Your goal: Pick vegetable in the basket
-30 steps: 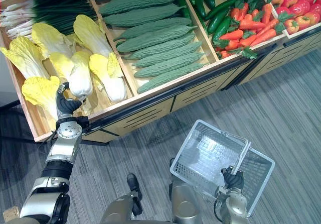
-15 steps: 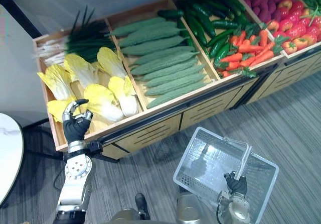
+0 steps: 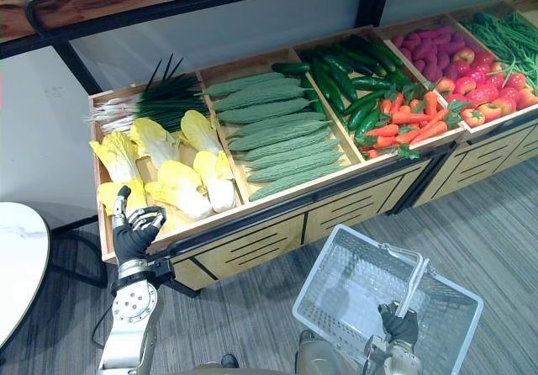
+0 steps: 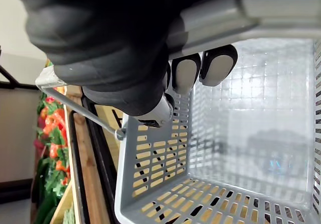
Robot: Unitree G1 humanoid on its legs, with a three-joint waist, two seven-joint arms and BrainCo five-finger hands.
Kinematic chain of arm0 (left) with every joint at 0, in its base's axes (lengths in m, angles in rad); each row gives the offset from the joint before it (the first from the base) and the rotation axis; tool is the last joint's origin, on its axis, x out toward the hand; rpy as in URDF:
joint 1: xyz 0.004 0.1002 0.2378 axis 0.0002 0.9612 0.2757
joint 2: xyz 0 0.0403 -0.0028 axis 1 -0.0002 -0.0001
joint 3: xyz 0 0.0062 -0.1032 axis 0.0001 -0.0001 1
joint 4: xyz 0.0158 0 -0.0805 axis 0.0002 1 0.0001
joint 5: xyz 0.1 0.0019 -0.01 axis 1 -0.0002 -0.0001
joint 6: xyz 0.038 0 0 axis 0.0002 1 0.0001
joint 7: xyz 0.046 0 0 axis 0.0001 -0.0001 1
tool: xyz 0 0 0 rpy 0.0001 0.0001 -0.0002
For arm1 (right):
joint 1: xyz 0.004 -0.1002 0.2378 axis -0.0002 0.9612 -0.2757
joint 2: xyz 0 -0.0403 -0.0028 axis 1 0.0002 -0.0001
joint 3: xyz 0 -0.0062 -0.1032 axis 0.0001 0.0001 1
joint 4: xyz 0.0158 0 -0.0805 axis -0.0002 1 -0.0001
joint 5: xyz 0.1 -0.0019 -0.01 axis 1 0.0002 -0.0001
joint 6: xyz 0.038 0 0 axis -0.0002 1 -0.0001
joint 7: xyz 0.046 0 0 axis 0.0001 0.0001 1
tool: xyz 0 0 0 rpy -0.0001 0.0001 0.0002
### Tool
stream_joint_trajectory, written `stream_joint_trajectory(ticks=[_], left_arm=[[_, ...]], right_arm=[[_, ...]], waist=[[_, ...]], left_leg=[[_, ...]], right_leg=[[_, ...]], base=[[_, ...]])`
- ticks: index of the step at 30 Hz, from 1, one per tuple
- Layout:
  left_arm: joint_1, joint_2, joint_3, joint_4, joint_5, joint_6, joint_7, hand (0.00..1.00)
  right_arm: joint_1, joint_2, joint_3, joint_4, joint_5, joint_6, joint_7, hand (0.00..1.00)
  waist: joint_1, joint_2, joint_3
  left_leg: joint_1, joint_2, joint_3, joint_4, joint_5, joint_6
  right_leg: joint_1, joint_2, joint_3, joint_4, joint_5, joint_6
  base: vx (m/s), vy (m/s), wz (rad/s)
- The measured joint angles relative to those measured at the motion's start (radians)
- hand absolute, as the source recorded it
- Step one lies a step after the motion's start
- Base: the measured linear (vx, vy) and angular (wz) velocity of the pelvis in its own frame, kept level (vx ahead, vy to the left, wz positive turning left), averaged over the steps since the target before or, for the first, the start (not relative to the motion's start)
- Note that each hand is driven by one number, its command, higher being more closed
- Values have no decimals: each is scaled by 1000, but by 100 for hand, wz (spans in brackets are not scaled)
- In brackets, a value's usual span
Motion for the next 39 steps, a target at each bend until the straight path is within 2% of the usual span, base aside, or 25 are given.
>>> stream_joint_trajectory(ticks=[8,11,14,18,20,25,29,30,35,39], left_arm=[[-24,3,37,118,14,39,7,0],[-50,26,50,193,21,51,26,0],[-102,49,79,292,20,61,31,0],[-203,111,104,395,15,78,52,0],[-276,142,129,464,-4,81,76,0],[-412,237,130,567,-57,82,92,0],[-556,291,119,632,-73,57,88,0],[-586,302,116,658,-78,57,87,100],[-679,319,105,718,-91,54,84,100],[-717,346,105,741,-95,51,67,100]], right_arm=[[-3,-3,1,5,-2,6,2,100],[-5,-14,3,23,-2,11,2,100],[-19,-27,11,44,-2,22,3,100],[-36,-28,18,52,-2,26,3,100],[-47,-29,28,52,-2,26,3,100],[-73,-33,59,51,-2,24,3,100],[-85,-39,70,47,-1,19,3,100],[-85,-40,75,40,-1,19,2,100],[-98,-48,108,37,1,1,0,100],[-113,-47,123,35,0,-5,1,100]], waist=[[-1,-1,-27],[-4,-5,-29],[-18,-13,-26],[-30,-30,-18],[-51,-44,-8],[-79,-75,32],[-79,-79,66],[-80,-79,76],[-80,-80,117],[-77,-81,121]], left_leg=[[-1,-2,8,-32,8,-12],[-4,-4,18,-49,12,-18],[-19,-8,30,-68,15,-22],[-58,-13,44,-69,21,-28],[-86,-10,49,-68,22,-28],[-121,-8,59,-51,22,-28],[-174,-7,59,-27,22,-28],[-177,-6,59,-21,22,-28],[-180,-2,59,-15,22,-28],[-196,-3,59,-18,22,-28]], right_leg=[[-21,7,10,-8,-6,7],[-38,11,20,-7,-7,7],[-67,15,31,-11,-7,7],[-125,24,51,-17,6,-5],[-142,27,51,-38,17,-7],[-151,26,61,-88,38,-10],[-181,23,65,-116,61,-14],[-181,22,66,-117,61,-14],[-181,23,68,-119,64,-17],[-184,24,65,-149,88,-15]], base=[[8,-3,-3],[49,-4,-12],[65,7,-15],[95,16,-18],[99,15,-6],[93,31,-9],[39,15,-3],[0,0,0],[2,-2,-1],[-31,9,2]])
